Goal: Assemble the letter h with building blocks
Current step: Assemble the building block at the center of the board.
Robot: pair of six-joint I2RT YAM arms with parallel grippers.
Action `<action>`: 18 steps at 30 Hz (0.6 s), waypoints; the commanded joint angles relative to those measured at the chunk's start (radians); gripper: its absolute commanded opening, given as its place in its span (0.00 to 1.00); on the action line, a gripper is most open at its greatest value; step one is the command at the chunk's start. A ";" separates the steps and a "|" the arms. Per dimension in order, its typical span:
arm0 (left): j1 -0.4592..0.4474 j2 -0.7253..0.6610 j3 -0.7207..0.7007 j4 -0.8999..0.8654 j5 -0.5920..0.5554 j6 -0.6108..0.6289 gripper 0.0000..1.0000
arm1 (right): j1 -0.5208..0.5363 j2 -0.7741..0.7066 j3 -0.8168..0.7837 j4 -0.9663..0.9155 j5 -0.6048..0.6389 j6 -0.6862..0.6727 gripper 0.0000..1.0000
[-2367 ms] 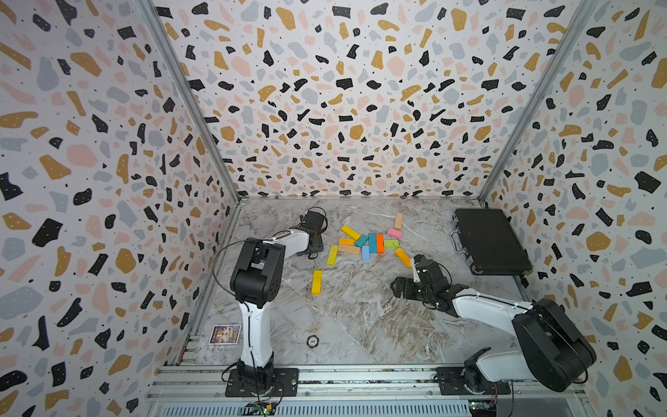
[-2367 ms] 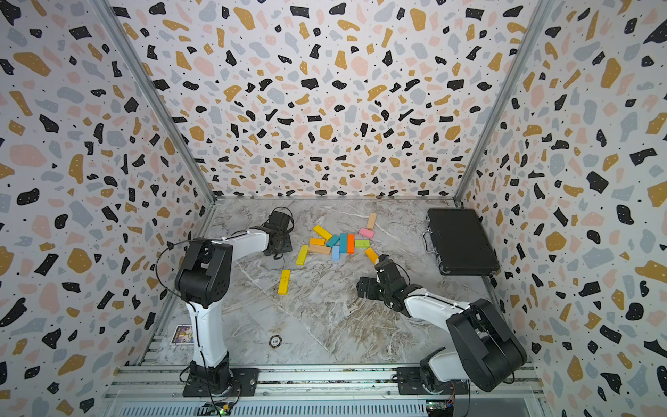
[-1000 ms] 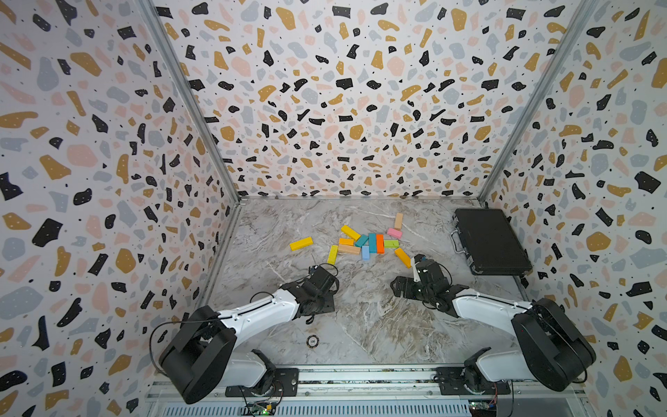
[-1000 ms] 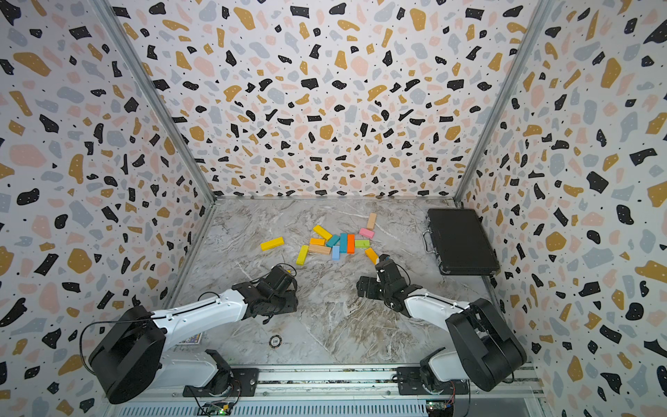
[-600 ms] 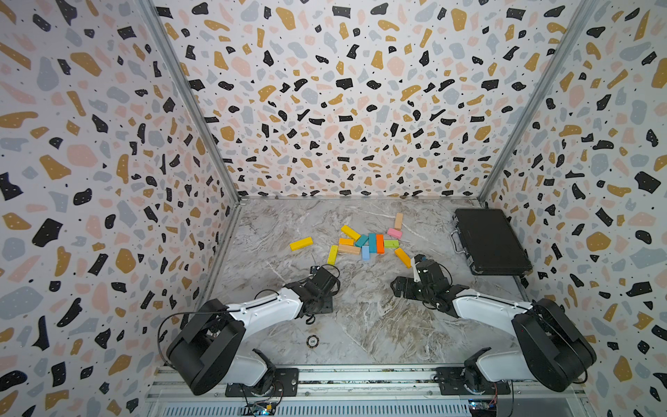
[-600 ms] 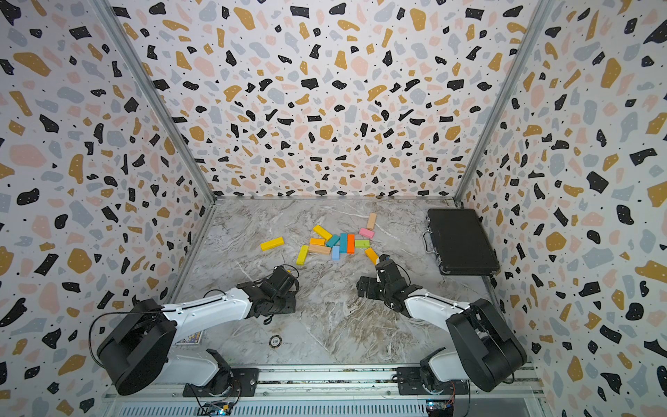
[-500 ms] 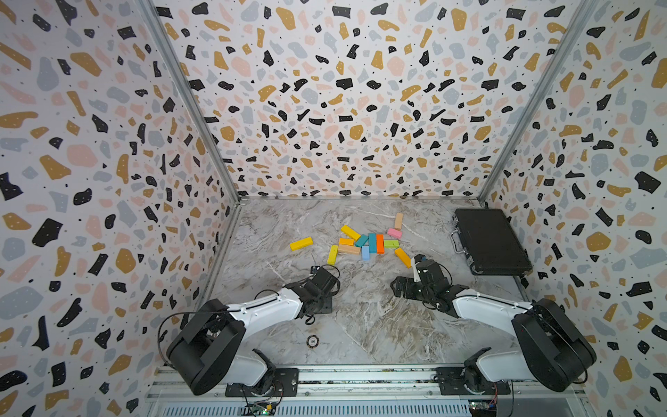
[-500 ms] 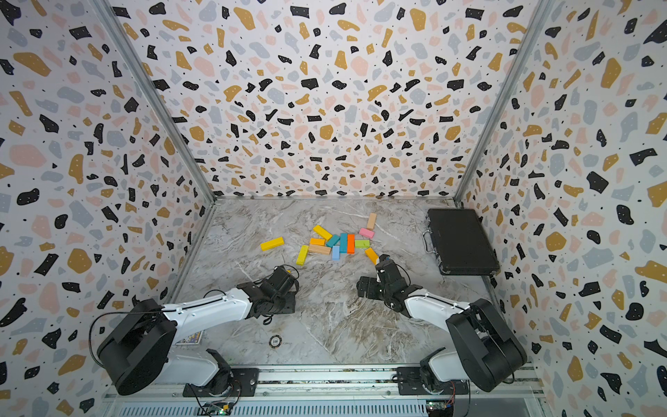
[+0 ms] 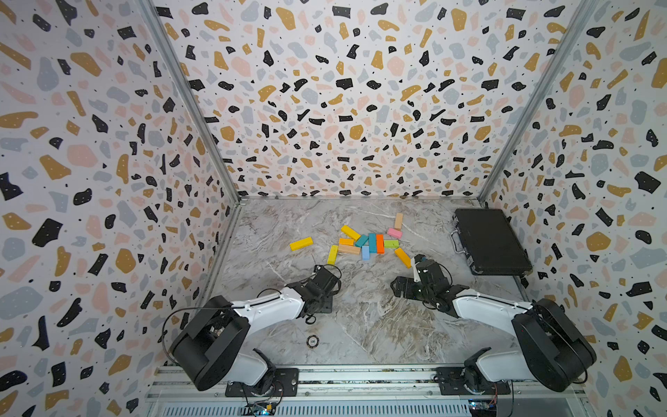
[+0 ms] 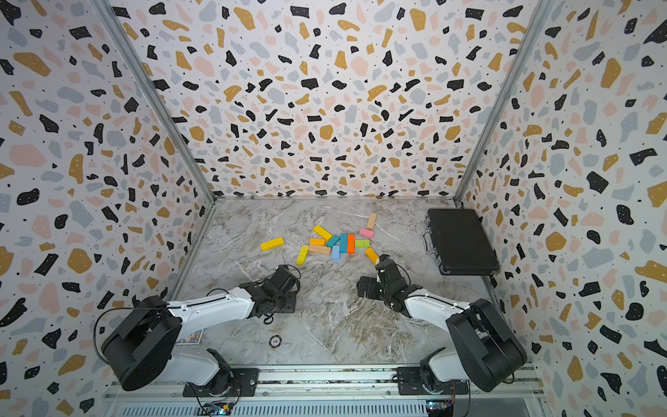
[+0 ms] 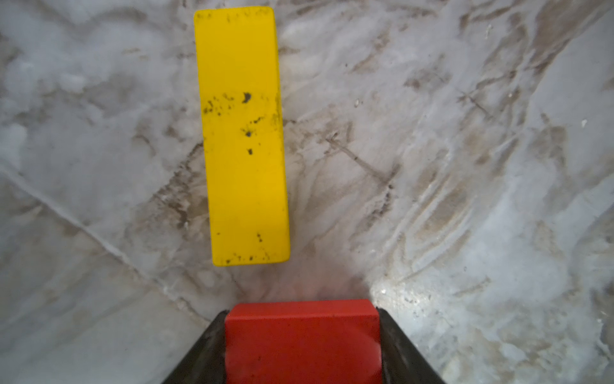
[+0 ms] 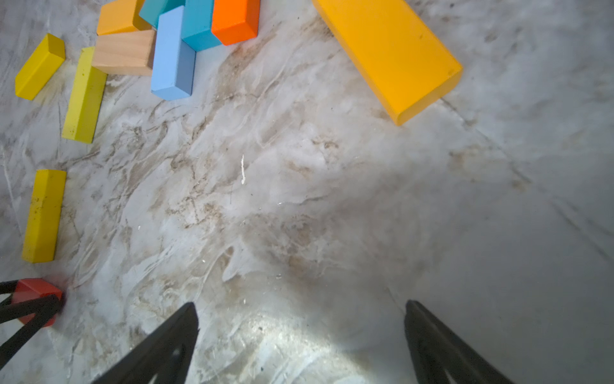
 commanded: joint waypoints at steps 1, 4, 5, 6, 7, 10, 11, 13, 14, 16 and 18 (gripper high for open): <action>-0.004 0.013 -0.011 0.015 -0.029 0.026 0.43 | -0.004 -0.009 -0.017 -0.051 -0.007 0.014 0.99; -0.004 0.023 -0.007 0.016 -0.041 0.032 0.43 | -0.005 -0.007 -0.018 -0.050 -0.009 0.015 0.98; -0.004 0.028 -0.006 0.017 -0.041 0.036 0.43 | -0.004 -0.007 -0.018 -0.050 -0.009 0.015 0.98; -0.004 0.031 -0.005 0.017 -0.042 0.037 0.43 | -0.005 -0.007 -0.017 -0.049 -0.009 0.015 0.99; -0.004 0.035 -0.004 0.019 -0.042 0.037 0.43 | -0.005 -0.005 -0.018 -0.050 -0.009 0.015 0.98; -0.004 0.045 0.000 0.018 -0.049 0.037 0.43 | -0.005 -0.006 -0.017 -0.048 -0.010 0.015 0.98; -0.004 0.049 0.003 0.017 -0.054 0.036 0.43 | -0.005 -0.006 -0.017 -0.050 -0.009 0.015 0.98; -0.003 0.053 0.005 0.017 -0.058 0.035 0.43 | -0.005 -0.004 -0.018 -0.048 -0.009 0.015 0.99; -0.004 0.057 0.008 0.017 -0.057 0.034 0.43 | -0.005 -0.003 -0.018 -0.049 -0.010 0.015 0.99; -0.004 0.062 0.010 0.017 -0.060 0.034 0.43 | -0.004 -0.003 -0.018 -0.048 -0.010 0.015 0.98; -0.004 0.065 0.009 0.017 -0.066 0.034 0.43 | -0.005 -0.003 -0.018 -0.048 -0.011 0.015 0.98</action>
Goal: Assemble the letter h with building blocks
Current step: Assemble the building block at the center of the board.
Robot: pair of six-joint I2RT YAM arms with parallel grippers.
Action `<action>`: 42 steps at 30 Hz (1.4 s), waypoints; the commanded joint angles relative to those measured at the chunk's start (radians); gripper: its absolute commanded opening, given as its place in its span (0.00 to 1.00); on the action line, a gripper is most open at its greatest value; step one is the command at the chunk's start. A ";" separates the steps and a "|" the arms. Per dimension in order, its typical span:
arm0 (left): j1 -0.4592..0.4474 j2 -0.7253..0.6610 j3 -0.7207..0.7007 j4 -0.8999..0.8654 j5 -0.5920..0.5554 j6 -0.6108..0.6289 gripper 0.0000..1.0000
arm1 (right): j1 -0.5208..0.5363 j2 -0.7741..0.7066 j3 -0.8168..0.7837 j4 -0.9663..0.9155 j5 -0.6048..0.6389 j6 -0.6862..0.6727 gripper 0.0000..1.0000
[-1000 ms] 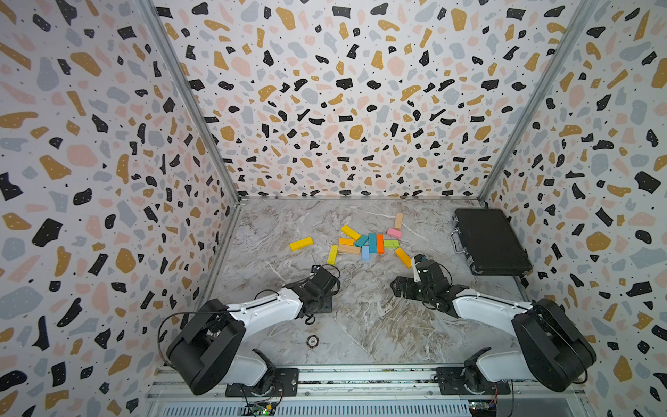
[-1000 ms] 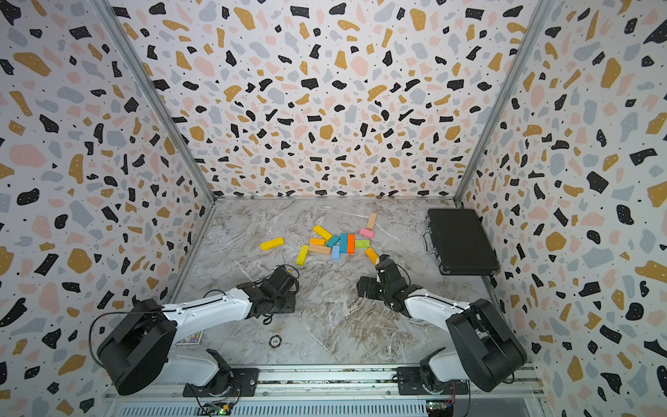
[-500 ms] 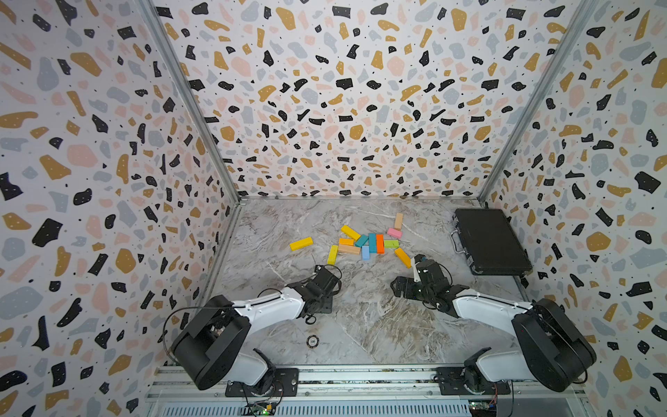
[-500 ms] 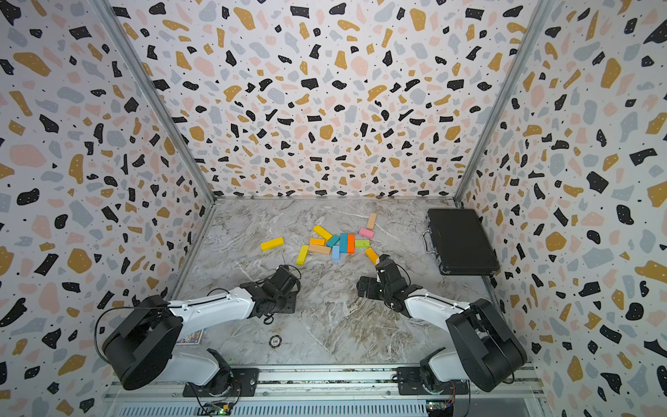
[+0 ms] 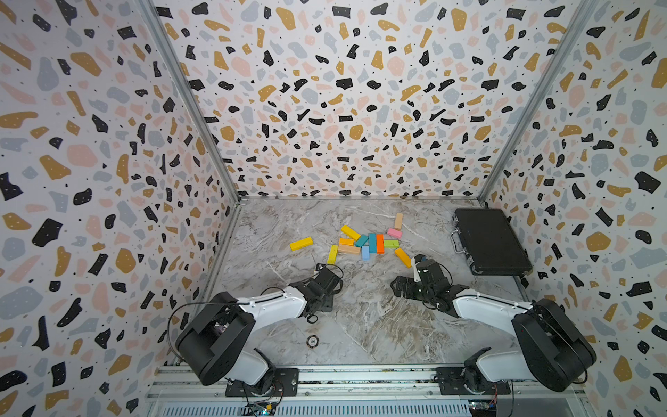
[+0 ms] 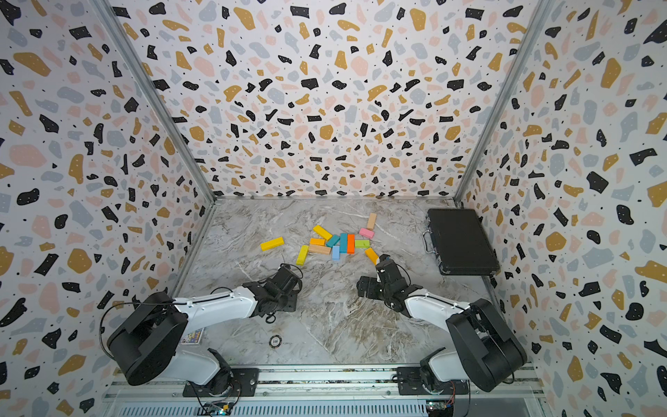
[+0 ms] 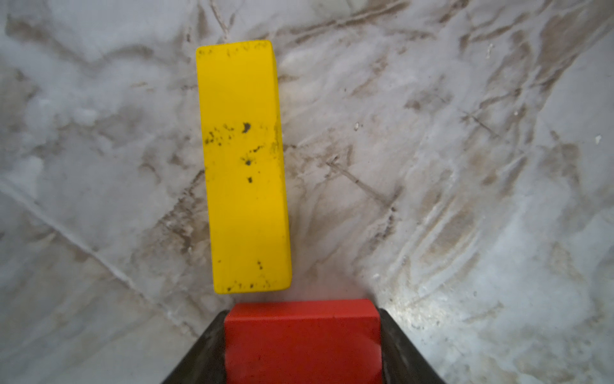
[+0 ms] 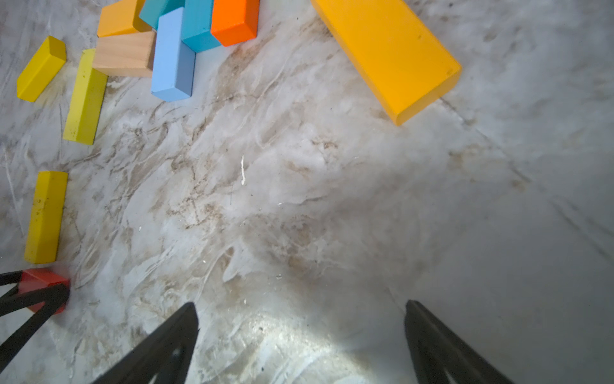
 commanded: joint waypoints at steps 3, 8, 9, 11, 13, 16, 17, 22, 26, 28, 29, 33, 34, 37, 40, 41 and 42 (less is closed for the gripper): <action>-0.003 0.032 0.003 -0.033 -0.028 0.010 0.43 | -0.004 -0.003 -0.018 -0.047 -0.011 0.011 0.99; -0.003 0.036 0.007 -0.036 -0.033 0.010 0.44 | -0.005 -0.004 -0.018 -0.046 -0.012 0.012 0.99; -0.003 0.039 0.006 -0.036 -0.035 0.008 0.45 | -0.005 -0.003 -0.018 -0.046 -0.012 0.012 0.98; -0.003 0.038 0.007 -0.039 -0.039 0.007 0.45 | -0.005 -0.004 -0.019 -0.047 -0.012 0.011 0.99; -0.003 0.042 0.011 -0.045 -0.044 0.002 0.45 | -0.005 -0.004 -0.018 -0.046 -0.012 0.012 0.99; -0.003 0.047 0.013 -0.050 -0.046 0.000 0.46 | -0.006 -0.004 -0.019 -0.048 -0.012 0.012 0.99; -0.003 0.053 0.015 -0.052 -0.047 -0.001 0.47 | -0.006 -0.003 -0.019 -0.046 -0.012 0.012 0.98; -0.003 0.049 0.015 -0.052 -0.050 -0.002 0.53 | -0.006 -0.004 -0.019 -0.045 -0.014 0.012 0.99; -0.003 0.048 0.015 -0.055 -0.049 -0.005 0.56 | -0.006 -0.004 -0.019 -0.043 -0.017 0.012 0.98; -0.003 0.048 0.016 -0.059 -0.050 -0.008 0.57 | -0.006 -0.004 -0.019 -0.041 -0.016 0.012 0.98; -0.003 0.047 0.015 -0.060 -0.051 -0.008 0.59 | -0.006 -0.004 -0.021 -0.041 -0.018 0.012 0.99; -0.003 0.048 0.017 -0.066 -0.056 -0.015 0.64 | -0.006 -0.004 -0.021 -0.039 -0.021 0.012 0.99; -0.003 0.047 0.016 -0.067 -0.058 -0.017 0.65 | -0.006 -0.005 -0.021 -0.039 -0.021 0.012 0.99; -0.003 0.053 0.018 -0.076 -0.058 -0.022 0.68 | -0.008 -0.007 -0.022 -0.038 -0.021 0.012 0.99; -0.003 0.052 0.017 -0.077 -0.063 -0.027 0.69 | -0.007 -0.006 -0.022 -0.037 -0.022 0.013 0.99; -0.003 0.049 0.014 -0.075 -0.063 -0.028 0.70 | -0.008 -0.007 -0.021 -0.037 -0.023 0.014 0.99; -0.003 0.051 0.016 -0.077 -0.065 -0.028 0.70 | -0.008 -0.007 -0.022 -0.036 -0.024 0.014 0.99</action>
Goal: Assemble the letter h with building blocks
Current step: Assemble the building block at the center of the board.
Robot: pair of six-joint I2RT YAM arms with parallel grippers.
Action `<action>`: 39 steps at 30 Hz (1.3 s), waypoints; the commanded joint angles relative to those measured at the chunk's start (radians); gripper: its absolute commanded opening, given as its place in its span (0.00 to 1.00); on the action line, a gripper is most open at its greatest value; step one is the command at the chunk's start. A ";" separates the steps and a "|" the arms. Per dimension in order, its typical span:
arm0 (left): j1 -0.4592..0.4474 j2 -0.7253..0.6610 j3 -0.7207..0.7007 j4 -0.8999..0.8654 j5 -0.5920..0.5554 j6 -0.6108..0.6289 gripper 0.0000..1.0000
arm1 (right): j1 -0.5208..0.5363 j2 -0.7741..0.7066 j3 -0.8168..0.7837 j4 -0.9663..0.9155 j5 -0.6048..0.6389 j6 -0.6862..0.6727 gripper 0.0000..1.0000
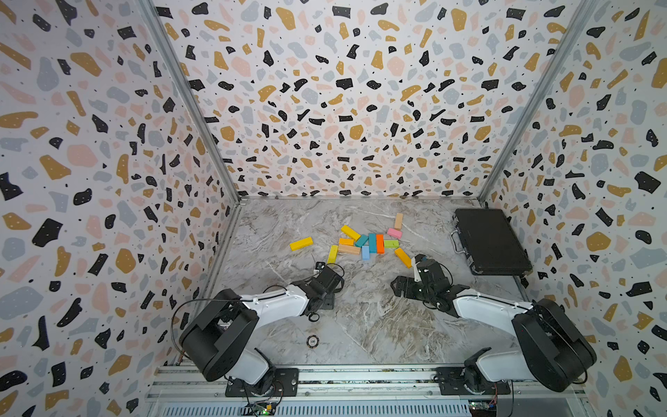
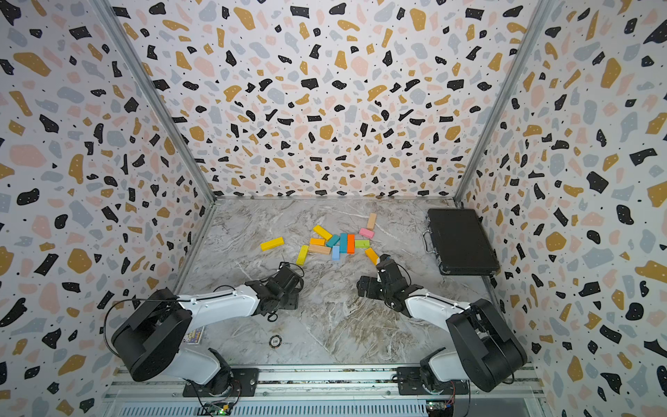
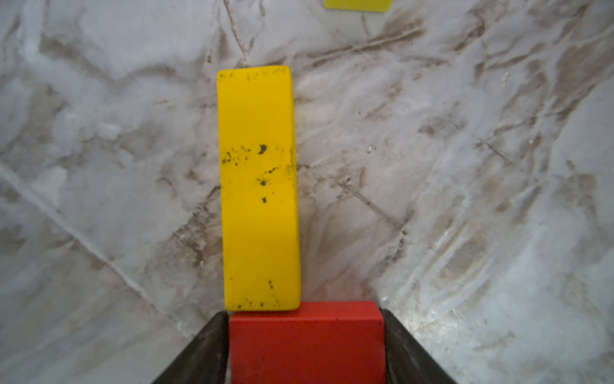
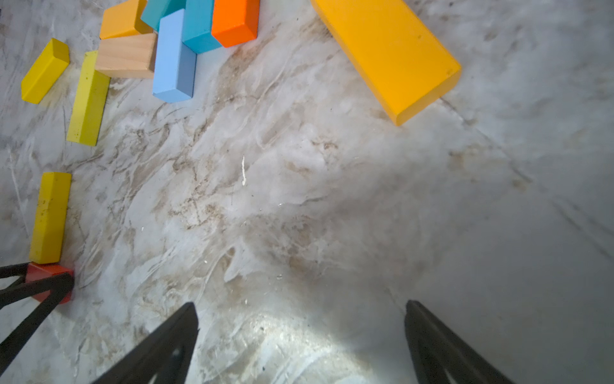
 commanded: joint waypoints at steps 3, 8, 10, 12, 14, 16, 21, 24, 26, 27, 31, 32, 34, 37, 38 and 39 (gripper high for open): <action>-0.002 0.033 0.002 -0.078 -0.028 -0.005 0.70 | -0.005 -0.006 -0.020 -0.042 -0.013 0.012 0.99; -0.003 0.050 0.015 -0.083 -0.036 -0.001 0.69 | -0.007 -0.011 -0.022 -0.042 -0.012 0.012 0.99; -0.003 0.052 0.016 -0.084 -0.039 -0.001 0.68 | -0.007 -0.013 -0.022 -0.042 -0.012 0.013 0.99; -0.002 0.054 0.018 -0.086 -0.041 -0.001 0.67 | -0.006 -0.013 -0.022 -0.041 -0.013 0.013 0.99; -0.002 0.059 0.020 -0.087 -0.043 0.000 0.66 | -0.008 -0.012 -0.022 -0.041 -0.013 0.013 0.99; -0.003 0.060 0.022 -0.089 -0.048 -0.002 0.66 | -0.008 -0.014 -0.024 -0.040 -0.013 0.013 0.99; -0.002 0.064 0.030 -0.091 -0.056 -0.002 0.69 | -0.009 -0.016 -0.025 -0.039 -0.016 0.015 0.99; -0.002 0.049 0.035 -0.094 -0.053 0.004 0.73 | -0.009 -0.017 -0.025 -0.038 -0.018 0.015 0.99; -0.003 0.040 0.039 -0.095 -0.052 0.007 0.75 | -0.010 -0.018 -0.026 -0.035 -0.019 0.016 0.99; -0.003 0.038 0.043 -0.100 -0.052 0.007 0.76 | -0.010 -0.018 -0.027 -0.035 -0.020 0.016 0.99; -0.003 0.005 0.061 -0.127 -0.044 0.003 0.79 | -0.010 -0.026 -0.030 -0.035 -0.018 0.016 0.99; -0.003 -0.014 0.071 -0.134 -0.038 0.002 0.81 | -0.010 -0.029 -0.030 -0.033 -0.017 0.018 0.99; -0.003 -0.058 0.104 -0.155 -0.027 0.002 0.83 | -0.011 -0.036 -0.035 -0.030 -0.015 0.018 0.99; -0.002 -0.132 0.181 -0.175 0.000 0.017 0.87 | -0.011 -0.049 -0.040 -0.024 -0.009 0.018 0.99; -0.003 -0.154 0.209 -0.177 0.014 0.022 0.88 | -0.012 -0.052 -0.042 -0.023 -0.005 0.018 0.99; -0.003 -0.173 0.237 -0.178 0.026 0.022 0.90 | -0.013 -0.054 -0.043 -0.023 -0.001 0.015 0.99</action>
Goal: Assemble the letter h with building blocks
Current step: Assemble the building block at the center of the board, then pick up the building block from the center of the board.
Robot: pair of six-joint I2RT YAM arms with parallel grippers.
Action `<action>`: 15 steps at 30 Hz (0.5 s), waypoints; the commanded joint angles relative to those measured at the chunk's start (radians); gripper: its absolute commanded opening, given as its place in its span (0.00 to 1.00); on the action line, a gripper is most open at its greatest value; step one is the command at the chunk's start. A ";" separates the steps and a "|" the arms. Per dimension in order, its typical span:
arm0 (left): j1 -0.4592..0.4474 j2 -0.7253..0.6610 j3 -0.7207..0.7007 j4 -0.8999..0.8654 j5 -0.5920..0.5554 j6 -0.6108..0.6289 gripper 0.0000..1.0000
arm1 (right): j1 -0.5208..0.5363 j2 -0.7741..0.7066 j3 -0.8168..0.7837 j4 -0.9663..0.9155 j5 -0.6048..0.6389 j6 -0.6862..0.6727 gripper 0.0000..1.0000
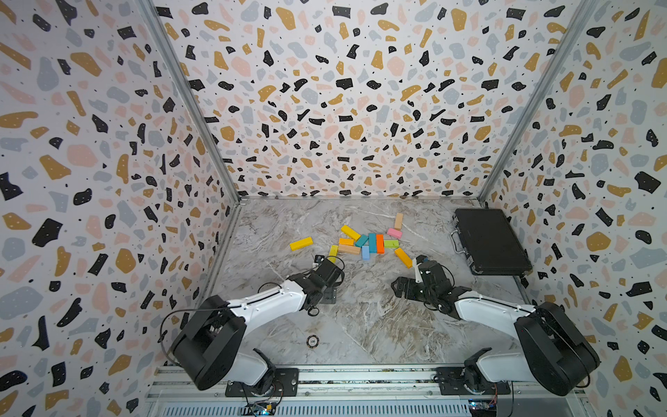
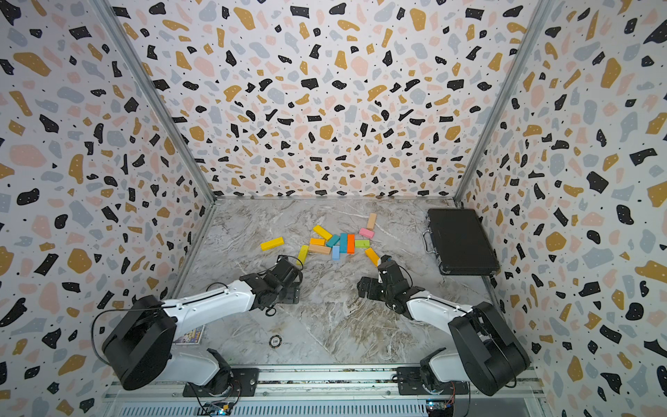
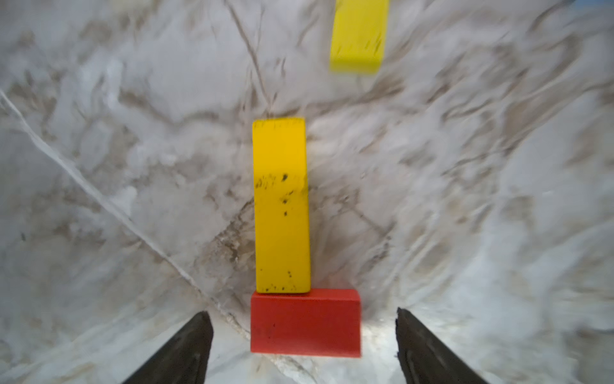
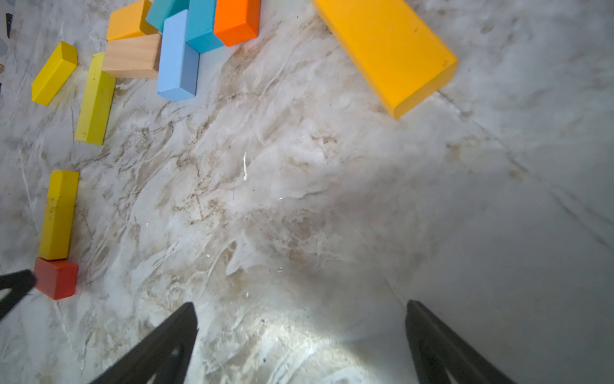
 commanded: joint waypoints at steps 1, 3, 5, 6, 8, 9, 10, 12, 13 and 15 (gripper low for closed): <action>-0.002 -0.081 0.113 -0.015 0.052 0.020 0.91 | -0.006 -0.024 -0.016 -0.034 0.012 0.006 0.99; -0.003 -0.118 0.155 -0.032 0.088 0.025 0.93 | -0.008 -0.021 -0.016 -0.026 0.008 -0.002 0.99; -0.003 -0.172 0.164 -0.038 0.112 0.026 0.95 | -0.009 -0.016 -0.013 -0.014 -0.018 -0.004 0.99; -0.003 -0.210 0.162 -0.041 0.117 0.026 0.97 | -0.009 -0.012 -0.012 -0.007 -0.031 0.005 1.00; 0.000 -0.283 0.149 -0.037 0.135 0.036 0.99 | -0.010 -0.008 -0.016 0.036 -0.085 0.016 1.00; 0.002 -0.318 0.146 -0.045 0.145 0.044 0.99 | -0.012 -0.006 -0.015 0.055 -0.116 0.033 1.00; 0.002 -0.343 0.146 -0.058 0.150 0.048 0.99 | -0.014 -0.004 -0.010 0.073 -0.147 0.042 0.99; 0.011 -0.385 0.144 -0.092 0.166 0.053 0.99 | -0.014 0.002 0.036 0.052 -0.208 0.041 0.99; 0.016 -0.399 0.140 -0.103 0.181 0.054 0.99 | -0.014 0.008 0.075 0.009 -0.214 0.033 0.97; 0.028 -0.424 0.122 -0.120 0.206 0.049 0.99 | -0.014 0.034 0.169 -0.072 -0.198 0.001 0.91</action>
